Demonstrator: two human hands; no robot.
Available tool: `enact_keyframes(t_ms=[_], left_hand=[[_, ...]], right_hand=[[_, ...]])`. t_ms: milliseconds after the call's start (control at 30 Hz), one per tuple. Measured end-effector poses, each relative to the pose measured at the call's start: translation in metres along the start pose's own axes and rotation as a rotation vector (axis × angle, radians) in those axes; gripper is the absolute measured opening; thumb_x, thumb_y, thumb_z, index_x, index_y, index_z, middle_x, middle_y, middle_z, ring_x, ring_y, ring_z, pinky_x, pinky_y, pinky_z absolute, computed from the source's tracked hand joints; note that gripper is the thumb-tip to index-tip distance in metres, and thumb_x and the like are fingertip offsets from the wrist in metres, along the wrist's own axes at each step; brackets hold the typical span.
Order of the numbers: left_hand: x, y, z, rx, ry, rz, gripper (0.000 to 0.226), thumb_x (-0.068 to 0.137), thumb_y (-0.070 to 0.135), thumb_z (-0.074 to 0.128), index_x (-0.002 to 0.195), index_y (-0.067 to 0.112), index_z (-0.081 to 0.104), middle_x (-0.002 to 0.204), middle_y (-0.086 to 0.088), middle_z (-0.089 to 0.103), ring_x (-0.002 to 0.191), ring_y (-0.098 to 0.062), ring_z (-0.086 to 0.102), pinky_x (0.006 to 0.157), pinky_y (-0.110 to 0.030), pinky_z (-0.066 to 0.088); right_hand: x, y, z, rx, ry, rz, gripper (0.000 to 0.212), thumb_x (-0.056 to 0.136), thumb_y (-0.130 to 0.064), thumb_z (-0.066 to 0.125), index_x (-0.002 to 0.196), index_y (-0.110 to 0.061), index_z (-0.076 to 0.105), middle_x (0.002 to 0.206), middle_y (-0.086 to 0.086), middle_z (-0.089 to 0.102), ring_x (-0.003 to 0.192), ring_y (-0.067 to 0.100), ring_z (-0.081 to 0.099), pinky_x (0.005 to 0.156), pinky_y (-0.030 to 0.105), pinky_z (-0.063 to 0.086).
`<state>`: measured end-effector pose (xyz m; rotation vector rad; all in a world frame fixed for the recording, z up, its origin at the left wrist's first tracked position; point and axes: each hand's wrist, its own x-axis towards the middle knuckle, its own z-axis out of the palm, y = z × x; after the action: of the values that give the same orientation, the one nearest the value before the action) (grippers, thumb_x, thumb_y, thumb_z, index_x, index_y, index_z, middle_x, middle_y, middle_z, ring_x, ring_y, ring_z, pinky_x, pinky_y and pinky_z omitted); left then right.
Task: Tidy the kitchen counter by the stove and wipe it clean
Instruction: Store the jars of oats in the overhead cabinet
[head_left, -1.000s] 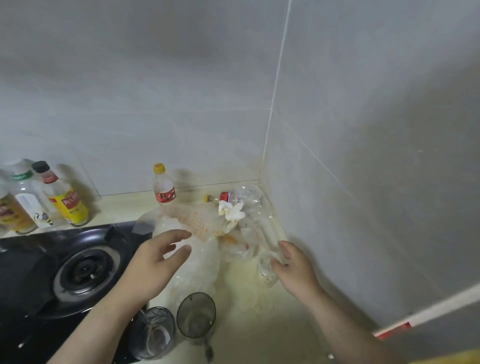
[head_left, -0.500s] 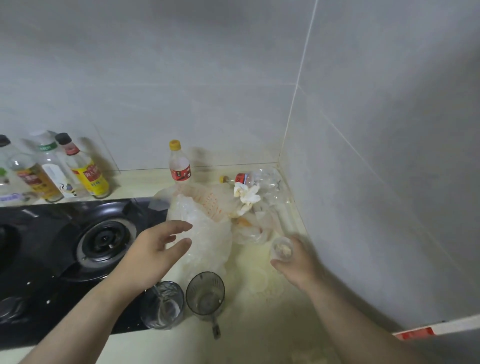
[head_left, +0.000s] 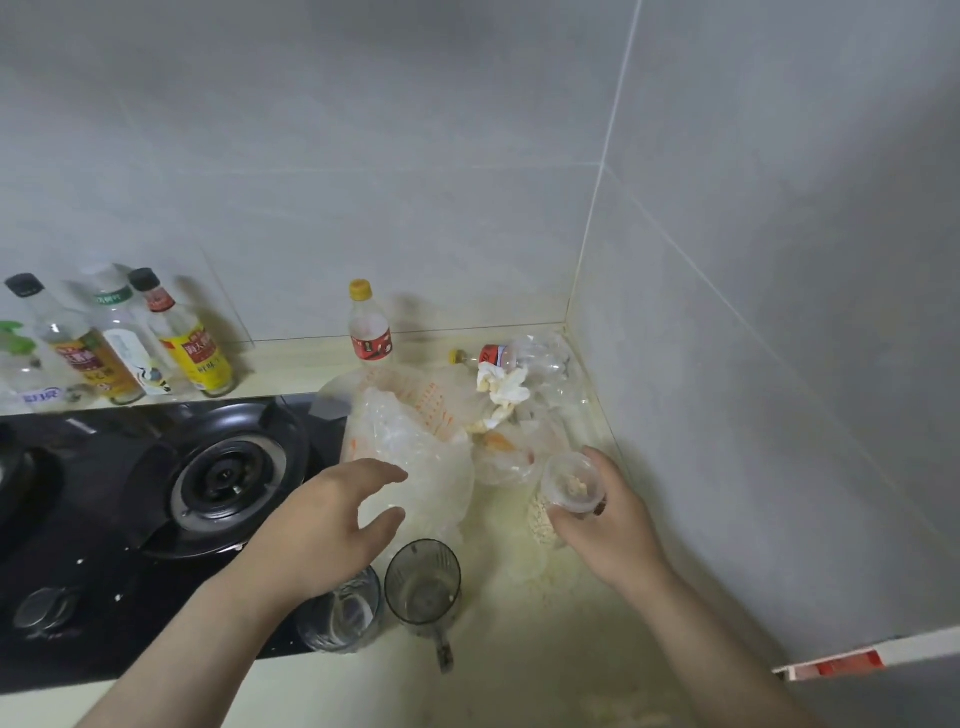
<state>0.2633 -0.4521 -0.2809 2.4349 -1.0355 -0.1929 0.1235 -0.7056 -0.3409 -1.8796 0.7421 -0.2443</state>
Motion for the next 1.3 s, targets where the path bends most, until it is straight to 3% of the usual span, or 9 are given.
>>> enact_keyframes(t_ms=[267, 600, 667, 700, 733, 767, 833, 1000, 1300], left_hand=[[0.016, 0.025, -0.064, 0.162, 0.163, 0.194, 0.042, 0.085, 0.043, 0.053, 0.121, 0.028, 0.065, 0.122, 0.018, 0.063, 0.112, -0.005, 0.059, 0.09, -0.015, 0.04], [0.073, 0.114, -0.268, 0.566, 0.652, 0.596, 0.044, 0.097, 0.042, 0.03, 0.14, 0.054, 0.029, 0.144, 0.035, 0.032, 0.106, 0.018, 0.053, 0.094, 0.0, 0.034], [0.075, 0.142, -0.313, 0.602, 0.71, 0.696, 0.051, 0.096, 0.045, 0.028, 0.142, 0.058, 0.011, 0.146, 0.039, 0.015, 0.103, 0.022, 0.05, 0.088, 0.005, 0.033], [0.072, 0.162, -0.334, 0.534, 0.785, 0.738, 0.044, 0.095, 0.05, 0.03, 0.137, 0.06, 0.021, 0.142, 0.04, 0.026, 0.098, 0.02, 0.052, 0.083, 0.005, 0.036], [0.068, 0.183, -0.353, 0.455, 0.844, 0.785, 0.036, 0.093, 0.056, 0.034, 0.129, 0.058, 0.037, 0.134, 0.039, 0.041, 0.094, 0.018, 0.055, 0.08, 0.003, 0.039], [0.062, 0.202, -0.37, 0.391, 0.869, 0.817, 0.035, 0.089, 0.061, 0.04, 0.121, 0.052, 0.049, 0.124, 0.037, 0.052, 0.095, 0.017, 0.056, 0.08, 0.001, 0.041], [0.064, 0.22, -0.4, 0.372, 0.975, 0.821, 0.044, 0.079, 0.06, 0.054, 0.119, 0.044, 0.058, 0.119, 0.035, 0.058, 0.107, 0.017, 0.054, 0.089, 0.0, 0.038], [0.087, 0.254, -0.461, 0.351, 1.066, 0.768, 0.049, 0.085, 0.045, 0.062, 0.133, 0.04, 0.053, 0.129, 0.035, 0.047, 0.124, 0.01, 0.044, 0.106, -0.014, 0.034], [0.136, 0.295, -0.515, 0.444, 1.15, 0.731, 0.031, 0.088, 0.033, 0.066, 0.118, 0.023, 0.067, 0.099, 0.017, 0.059, 0.096, -0.004, 0.049, 0.082, -0.019, 0.038]], right_hand=[[-0.022, -0.109, -0.043, 0.046, 0.103, -0.276, 0.081, 0.076, -0.012, 0.079, 0.119, -0.068, 0.037, 0.106, -0.038, 0.062, 0.103, -0.011, 0.06, 0.085, 0.016, 0.048], [-0.009, -0.309, -0.123, 0.584, -0.05, -0.702, 0.02, 0.1, -0.007, 0.046, 0.102, -0.01, 0.066, 0.092, 0.022, 0.074, 0.075, 0.028, 0.074, 0.073, 0.029, 0.053], [-0.014, -0.346, -0.14, 0.662, -0.06, -0.847, 0.051, 0.055, -0.022, 0.094, 0.09, 0.006, 0.068, 0.09, 0.027, 0.073, 0.063, 0.026, 0.072, 0.06, 0.023, 0.054], [-0.022, -0.367, -0.151, 0.59, -0.043, -0.876, 0.021, 0.094, -0.003, 0.057, 0.079, 0.011, 0.064, 0.069, 0.025, 0.07, 0.045, 0.021, 0.066, 0.046, 0.017, 0.048], [-0.035, -0.389, -0.16, 0.522, -0.028, -0.89, 0.061, 0.091, 0.027, 0.004, 0.078, 0.011, 0.061, 0.057, 0.02, 0.065, 0.036, 0.017, 0.059, 0.039, 0.016, 0.044], [-0.057, -0.404, -0.158, 0.571, -0.057, -0.867, 0.013, 0.092, 0.012, 0.052, 0.082, 0.01, 0.061, 0.058, 0.018, 0.065, 0.035, 0.015, 0.059, 0.04, 0.015, 0.044], [-0.065, -0.425, -0.167, 0.463, 0.084, -0.831, 0.038, 0.062, -0.005, 0.09, 0.092, -0.002, 0.067, 0.07, 0.018, 0.067, 0.043, 0.015, 0.064, 0.048, 0.019, 0.049], [-0.075, -0.462, -0.198, 0.233, 0.35, -1.059, 0.059, 0.048, -0.054, 0.08, 0.104, -0.057, 0.062, 0.091, -0.01, 0.074, 0.079, 0.008, 0.071, 0.078, 0.024, 0.054], [-0.057, -0.525, -0.24, 0.326, 0.27, -1.153, 0.068, 0.063, -0.049, 0.07, 0.128, -0.041, 0.053, 0.101, -0.007, 0.073, 0.094, 0.002, 0.069, 0.08, 0.025, 0.052]])
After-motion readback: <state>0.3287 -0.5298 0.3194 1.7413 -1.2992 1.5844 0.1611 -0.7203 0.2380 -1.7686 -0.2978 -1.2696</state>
